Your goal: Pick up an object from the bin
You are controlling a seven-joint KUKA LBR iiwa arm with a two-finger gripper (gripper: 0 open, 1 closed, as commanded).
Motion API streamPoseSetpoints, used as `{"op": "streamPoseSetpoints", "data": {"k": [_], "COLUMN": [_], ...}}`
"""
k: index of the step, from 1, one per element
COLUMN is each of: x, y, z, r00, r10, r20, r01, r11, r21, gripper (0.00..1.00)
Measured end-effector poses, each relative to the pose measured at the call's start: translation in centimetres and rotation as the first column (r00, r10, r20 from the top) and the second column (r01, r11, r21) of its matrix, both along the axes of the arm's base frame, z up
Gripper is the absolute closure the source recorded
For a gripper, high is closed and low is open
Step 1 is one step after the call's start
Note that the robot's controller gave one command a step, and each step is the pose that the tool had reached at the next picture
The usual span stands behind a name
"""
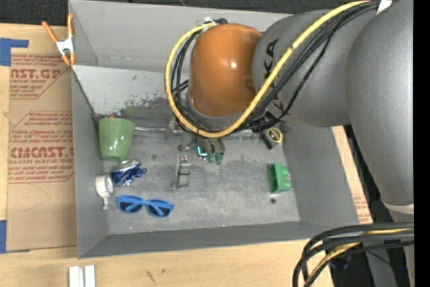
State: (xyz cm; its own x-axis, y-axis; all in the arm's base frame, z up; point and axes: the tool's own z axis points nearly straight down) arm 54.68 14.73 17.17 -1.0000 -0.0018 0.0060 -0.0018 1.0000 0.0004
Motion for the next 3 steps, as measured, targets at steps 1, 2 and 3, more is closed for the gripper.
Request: {"op": "streamPoseSetpoints", "data": {"k": [1,2,3], "x": [-5.6,-5.4,-2.1], "y": [4.9,4.9,4.8], "z": [-10.4,-10.0,3.3], "r00": [0.997,0.997,0.995], "r10": [0.071,0.071,0.099], "r20": [0.001,0.006,0.017], "r01": [-0.071,-0.071,-0.100], "r11": [0.997,0.997,0.995], "r21": [-0.003,-0.001,0.002], "gripper": [0.00,1.00,1.00]}}
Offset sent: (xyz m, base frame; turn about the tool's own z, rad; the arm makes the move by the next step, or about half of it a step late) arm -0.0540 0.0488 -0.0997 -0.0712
